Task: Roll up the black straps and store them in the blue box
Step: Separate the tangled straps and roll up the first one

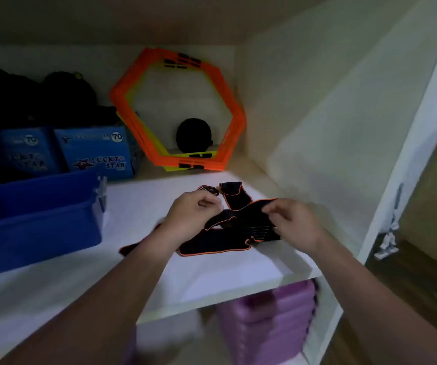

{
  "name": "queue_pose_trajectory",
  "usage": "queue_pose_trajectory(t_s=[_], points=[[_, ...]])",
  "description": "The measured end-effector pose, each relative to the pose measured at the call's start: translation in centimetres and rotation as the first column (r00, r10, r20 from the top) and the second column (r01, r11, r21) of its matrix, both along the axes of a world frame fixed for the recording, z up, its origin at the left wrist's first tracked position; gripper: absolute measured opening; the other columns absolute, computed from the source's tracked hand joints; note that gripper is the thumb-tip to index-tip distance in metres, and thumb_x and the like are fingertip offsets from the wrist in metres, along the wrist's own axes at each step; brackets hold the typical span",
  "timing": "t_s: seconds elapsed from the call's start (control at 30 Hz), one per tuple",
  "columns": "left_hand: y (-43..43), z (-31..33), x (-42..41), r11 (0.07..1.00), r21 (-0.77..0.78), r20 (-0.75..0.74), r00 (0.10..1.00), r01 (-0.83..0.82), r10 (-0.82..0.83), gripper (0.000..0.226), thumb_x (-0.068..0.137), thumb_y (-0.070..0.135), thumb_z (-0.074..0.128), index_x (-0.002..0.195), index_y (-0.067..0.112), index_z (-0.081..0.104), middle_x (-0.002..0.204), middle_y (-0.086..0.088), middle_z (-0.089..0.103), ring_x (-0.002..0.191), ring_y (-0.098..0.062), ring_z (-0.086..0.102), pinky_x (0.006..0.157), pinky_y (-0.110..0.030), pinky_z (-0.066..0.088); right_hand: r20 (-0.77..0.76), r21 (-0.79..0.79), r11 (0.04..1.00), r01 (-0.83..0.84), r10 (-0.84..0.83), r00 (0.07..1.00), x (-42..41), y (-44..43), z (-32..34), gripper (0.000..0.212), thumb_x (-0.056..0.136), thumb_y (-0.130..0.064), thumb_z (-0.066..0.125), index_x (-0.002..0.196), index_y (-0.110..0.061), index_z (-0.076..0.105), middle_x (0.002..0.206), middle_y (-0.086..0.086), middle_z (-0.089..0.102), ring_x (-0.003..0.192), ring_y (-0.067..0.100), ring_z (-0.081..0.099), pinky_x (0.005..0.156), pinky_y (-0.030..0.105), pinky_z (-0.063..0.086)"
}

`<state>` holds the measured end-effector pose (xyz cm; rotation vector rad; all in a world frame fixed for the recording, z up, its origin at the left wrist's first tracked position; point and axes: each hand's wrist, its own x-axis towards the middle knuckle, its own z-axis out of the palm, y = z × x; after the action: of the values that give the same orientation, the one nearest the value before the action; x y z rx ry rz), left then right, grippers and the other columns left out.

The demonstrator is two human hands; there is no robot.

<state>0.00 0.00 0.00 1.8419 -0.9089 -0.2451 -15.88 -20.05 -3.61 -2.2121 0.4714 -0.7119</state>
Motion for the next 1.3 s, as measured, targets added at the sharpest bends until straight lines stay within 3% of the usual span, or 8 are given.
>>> queue_pose_trajectory(t_s=[0.23, 0.5, 0.7, 0.83, 0.9, 1.07, 1.17, 1.3], points=[[-4.6, -2.3, 4.0, 0.941, 0.288, 0.189, 0.953, 0.178, -0.238, 0.024, 0.089, 0.024, 0.072, 0.113, 0.023, 0.073, 0.111, 0.009, 0.070, 0.102, -0.008, 0.065, 0.075, -0.006, 0.044, -0.071, -0.051, 0.997, 0.059, -0.063, 0.995, 0.1, 0.5, -4.2, 0.052, 0.066, -0.036, 0.078, 0.117, -0.038, 0.064, 0.113, -0.009, 0.063, 0.103, 0.006, 0.066, 0.093, 0.031, 0.052], [-7.6, -3.8, 7.1, 0.748, 0.636, 0.266, 0.855, 0.191, -0.445, 0.062, 0.087, 0.033, 0.062, 0.146, 0.040, 0.047, 0.141, -0.003, 0.053, 0.134, -0.029, 0.042, 0.112, -0.043, 0.039, -0.118, -0.216, 0.975, 0.054, -0.081, 0.990, 1.9, -1.1, -4.0, 0.049, 0.079, -0.040, 0.071, 0.126, -0.029, 0.069, 0.114, -0.008, 0.059, 0.103, 0.009, 0.062, 0.091, 0.023, 0.047], [-7.2, -2.8, 7.8, 0.877, 0.469, 0.285, 0.922, 0.104, -0.262, 0.030, 0.094, 0.024, 0.052, 0.110, 0.041, 0.072, 0.106, 0.013, 0.074, 0.099, -0.014, 0.068, 0.089, -0.037, 0.055, -0.057, -0.201, 0.968, 0.147, -0.161, 0.985, 3.3, -3.6, -2.9, 0.033, 0.089, -0.004, 0.055, 0.100, -0.029, 0.073, 0.093, -0.015, 0.069, 0.085, 0.008, 0.063, 0.078, 0.020, 0.046], [-5.3, -0.8, 8.8, 0.959, 0.283, 0.206, 0.977, 0.001, -0.061, 0.022, 0.094, 0.018, 0.055, 0.099, 0.030, 0.072, 0.083, 0.005, 0.074, 0.072, -0.013, 0.072, 0.067, -0.034, 0.059, 0.146, 0.127, 0.979, 0.160, -0.178, 0.973, 5.1, -5.6, -0.9, 0.025, 0.084, -0.008, 0.043, 0.084, -0.024, 0.062, 0.075, 0.003, 0.067, 0.070, 0.026, 0.067, 0.069, 0.044, 0.060], [-3.8, -0.3, 9.1, 0.972, 0.233, 0.111, 0.994, -0.026, 0.000, 0.018, 0.096, 0.013, 0.057, 0.096, 0.023, 0.071, 0.076, -0.006, 0.074, 0.055, -0.019, 0.071, 0.049, -0.029, 0.054, 0.257, 0.222, 0.970, 0.096, -0.153, 0.954, 5.6, -6.0, 0.6, 0.031, 0.086, 0.006, 0.039, 0.080, -0.017, 0.058, 0.072, 0.009, 0.061, 0.062, 0.018, 0.061, 0.061, 0.038, 0.056], [-0.4, -0.6, 10.1, 0.974, 0.205, -0.012, 0.995, -0.094, 0.098, 0.007, 0.093, 0.020, 0.068, 0.090, 0.016, 0.073, 0.063, -0.005, 0.066, 0.048, -0.017, 0.062, 0.043, -0.028, 0.048, 0.324, 0.251, 0.968, 0.009, -0.093, 0.942, 6.7, -6.1, 3.7, 0.030, 0.083, 0.014, 0.041, 0.082, -0.008, 0.062, 0.070, 0.008, 0.062, 0.060, 0.014, 0.054, 0.060, 0.030, 0.045], [0.6, -0.9, 10.4, 0.969, 0.225, -0.042, 0.993, -0.098, 0.110, 0.011, 0.090, 0.024, 0.072, 0.085, 0.014, 0.073, 0.062, -0.005, 0.061, 0.053, -0.017, 0.060, 0.044, -0.027, 0.046, 0.316, 0.209, 0.977, -0.053, -0.016, 0.948, 7.5, -5.8, 4.8, 0.026, 0.080, 0.009, 0.053, 0.081, -0.009, 0.072, 0.080, 0.021, 0.068, 0.070, 0.023, 0.063, 0.073, 0.048, 0.056], [1.4, -0.8, 11.5, 0.875, 0.473, -0.010, 0.993, -0.097, 0.115, 0.027, 0.080, 0.036, 0.072, 0.075, 0.010, 0.071, 0.057, -0.002, 0.058, 0.053, -0.019, 0.057, 0.049, -0.025, 0.040, 0.275, 0.039, 0.999, -0.005, -0.006, 0.961, 7.7, -5.7, 6.2, 0.023, 0.070, -0.005, 0.067, 0.080, -0.023, 0.078, 0.087, 0.013, 0.065, 0.081, 0.033, 0.067, 0.082, 0.054, 0.057]])
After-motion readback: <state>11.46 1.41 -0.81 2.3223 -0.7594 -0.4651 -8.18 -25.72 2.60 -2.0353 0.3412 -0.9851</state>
